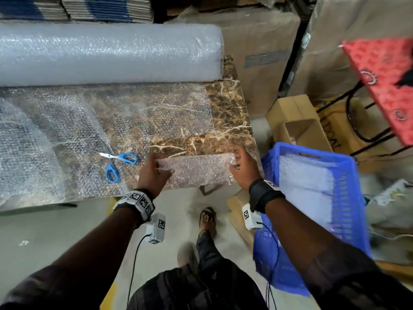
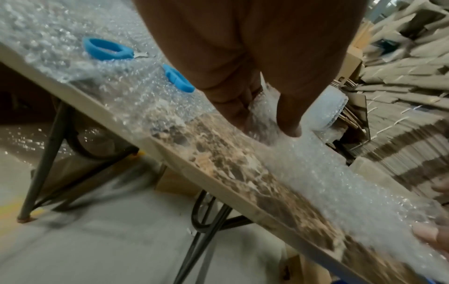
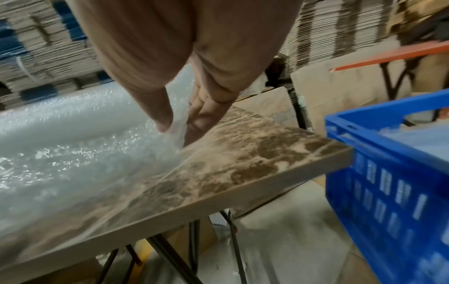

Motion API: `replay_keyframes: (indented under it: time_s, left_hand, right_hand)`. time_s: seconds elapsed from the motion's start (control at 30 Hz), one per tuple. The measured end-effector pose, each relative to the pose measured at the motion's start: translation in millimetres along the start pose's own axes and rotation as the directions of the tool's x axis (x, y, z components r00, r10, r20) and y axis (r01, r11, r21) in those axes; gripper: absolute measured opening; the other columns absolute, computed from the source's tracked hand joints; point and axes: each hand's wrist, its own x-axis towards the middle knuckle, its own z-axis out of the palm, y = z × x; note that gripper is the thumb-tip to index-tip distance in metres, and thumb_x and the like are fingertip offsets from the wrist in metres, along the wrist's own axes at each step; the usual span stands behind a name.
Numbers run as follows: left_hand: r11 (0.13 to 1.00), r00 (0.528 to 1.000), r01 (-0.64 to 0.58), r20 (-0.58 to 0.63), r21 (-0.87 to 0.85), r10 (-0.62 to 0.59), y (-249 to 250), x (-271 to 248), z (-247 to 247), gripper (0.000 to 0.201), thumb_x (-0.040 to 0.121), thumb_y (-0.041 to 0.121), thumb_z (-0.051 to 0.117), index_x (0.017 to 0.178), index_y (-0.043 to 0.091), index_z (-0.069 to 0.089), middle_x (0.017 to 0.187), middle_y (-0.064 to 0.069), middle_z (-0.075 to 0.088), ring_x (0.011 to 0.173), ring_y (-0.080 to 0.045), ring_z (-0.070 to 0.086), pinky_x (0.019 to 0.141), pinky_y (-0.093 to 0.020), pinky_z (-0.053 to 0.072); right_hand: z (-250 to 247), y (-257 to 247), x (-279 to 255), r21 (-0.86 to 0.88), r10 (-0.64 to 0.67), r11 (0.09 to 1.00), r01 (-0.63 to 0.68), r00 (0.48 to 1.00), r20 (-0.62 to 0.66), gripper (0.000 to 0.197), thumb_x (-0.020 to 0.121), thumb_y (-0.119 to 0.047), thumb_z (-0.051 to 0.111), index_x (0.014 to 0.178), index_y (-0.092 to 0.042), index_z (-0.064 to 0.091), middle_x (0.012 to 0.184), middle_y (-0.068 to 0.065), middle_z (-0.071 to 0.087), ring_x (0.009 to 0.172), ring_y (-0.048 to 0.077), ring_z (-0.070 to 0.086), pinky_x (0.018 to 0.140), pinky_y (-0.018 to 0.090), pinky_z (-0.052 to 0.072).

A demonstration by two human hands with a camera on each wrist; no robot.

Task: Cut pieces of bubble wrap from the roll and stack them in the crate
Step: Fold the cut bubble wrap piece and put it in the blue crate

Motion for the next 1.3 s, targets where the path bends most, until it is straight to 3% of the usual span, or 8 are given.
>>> replay_keyframes:
  time_s: [0.17, 0.27, 0.33, 0.43, 0.57, 0.83, 1.0, 1.3]
  left_hand:
    - [0.983, 0.983, -0.181, -0.002, 0.040, 0.181, 3.5, -31.5, 13.9, 0.024, 0.089, 0.009, 0.065, 0.103, 0.021, 0.051, 0.089, -0.003, 0.064, 0.064, -0.010, 0.058, 0.061, -0.028, 0.047]
    - [0.985, 0.982, -0.168, 0.090, 0.042, 0.164, 7.4, -51.7, 26.0, 0.017, 0.091, 0.009, 0.063, 0.100, 0.023, 0.063, 0.095, -0.003, 0.070, 0.064, -0.002, 0.057, 0.054, -0.010, 0.041]
    - [0.983, 0.967, -0.178, 0.191, 0.045, 0.166, 10.5, -64.8, 35.8, 0.030, 0.089, 0.015, 0.068, 0.117, 0.022, 0.062, 0.109, 0.000, 0.064, 0.076, -0.008, 0.059, 0.066, -0.013, 0.044]
    - [0.964, 0.931, -0.243, 0.305, 0.113, 0.199, 20.6, -82.2, 52.8, 0.055, 0.084, 0.018, 0.074, 0.134, 0.021, 0.052, 0.129, -0.001, 0.054, 0.107, -0.021, 0.058, 0.088, -0.029, 0.044]
    - [0.935, 0.887, -0.298, 0.418, 0.194, 0.196, 34.5, -101.2, 77.6, 0.066, 0.081, 0.018, 0.078, 0.140, 0.020, 0.048, 0.137, -0.009, 0.053, 0.122, -0.028, 0.052, 0.100, -0.035, 0.041]
    - [0.899, 0.774, -0.404, 0.587, 0.172, 0.236, 84.7, -145.2, 179.9, 0.050, 0.084, 0.013, 0.072, 0.130, 0.018, 0.056, 0.128, -0.010, 0.058, 0.114, -0.027, 0.057, 0.098, -0.029, 0.040]
    - [0.849, 0.676, -0.431, 0.733, 0.307, 0.078, 113.6, -168.1, 276.0, 0.047, 0.090, 0.021, 0.065, 0.135, 0.014, 0.053, 0.133, -0.012, 0.055, 0.126, -0.029, 0.048, 0.103, -0.027, 0.033]
    - [0.686, 0.792, -0.331, 0.586, 0.648, -0.173, 123.2, -194.3, 395.8, 0.045, 0.094, 0.022, 0.052, 0.139, 0.014, 0.046, 0.142, -0.013, 0.046, 0.133, -0.032, 0.043, 0.108, -0.044, 0.037]
  right_hand:
    - [-1.2, 10.0, -50.1, 0.107, 0.080, 0.992, -0.066, 0.987, -0.139, 0.021, 0.083, 0.006, 0.060, 0.084, -0.012, 0.071, 0.091, 0.006, 0.070, 0.082, 0.016, 0.062, 0.075, 0.023, 0.047]
    - [-6.3, 21.5, -79.7, 0.085, 0.152, 0.986, -0.143, 0.982, -0.114, 0.024, 0.086, 0.002, 0.060, 0.096, -0.013, 0.076, 0.094, -0.001, 0.070, 0.079, 0.002, 0.062, 0.075, 0.017, 0.044]
    - [-15.1, 26.4, -101.0, 0.041, 0.151, 0.988, -0.147, 0.984, -0.100, 0.026, 0.083, 0.002, 0.064, 0.104, -0.009, 0.075, 0.095, -0.001, 0.067, 0.069, -0.007, 0.054, 0.072, 0.011, 0.038]
    - [-33.3, 36.2, -130.6, -0.033, 0.194, 0.980, -0.198, 0.977, -0.091, 0.037, 0.077, 0.002, 0.070, 0.112, -0.006, 0.072, 0.099, 0.002, 0.064, 0.071, 0.002, 0.048, 0.076, 0.012, 0.035]
    - [-57.0, 62.8, -158.8, -0.074, 0.291, 0.952, -0.297, 0.953, -0.081, 0.046, 0.072, 0.003, 0.074, 0.116, -0.010, 0.070, 0.120, 0.007, 0.066, 0.101, 0.018, 0.060, 0.085, 0.011, 0.036]
    - [-125.4, 138.3, -215.8, -0.116, 0.435, 0.882, -0.456, 0.885, -0.167, 0.049, 0.071, 0.009, 0.074, 0.117, -0.008, 0.066, 0.118, 0.012, 0.066, 0.098, 0.022, 0.061, 0.084, 0.017, 0.043]
    - [-164.7, 201.7, -232.9, -0.227, 0.541, 0.790, -0.569, 0.822, -0.179, 0.042, 0.069, 0.007, 0.069, 0.109, -0.007, 0.068, 0.115, 0.014, 0.069, 0.111, 0.029, 0.063, 0.092, 0.025, 0.042]
    - [-195.8, 291.0, -222.3, -0.375, 0.574, 0.753, -0.540, 0.818, -0.024, 0.046, 0.081, -0.001, 0.060, 0.127, -0.012, 0.059, 0.127, 0.017, 0.061, 0.123, 0.032, 0.053, 0.107, 0.035, 0.037]
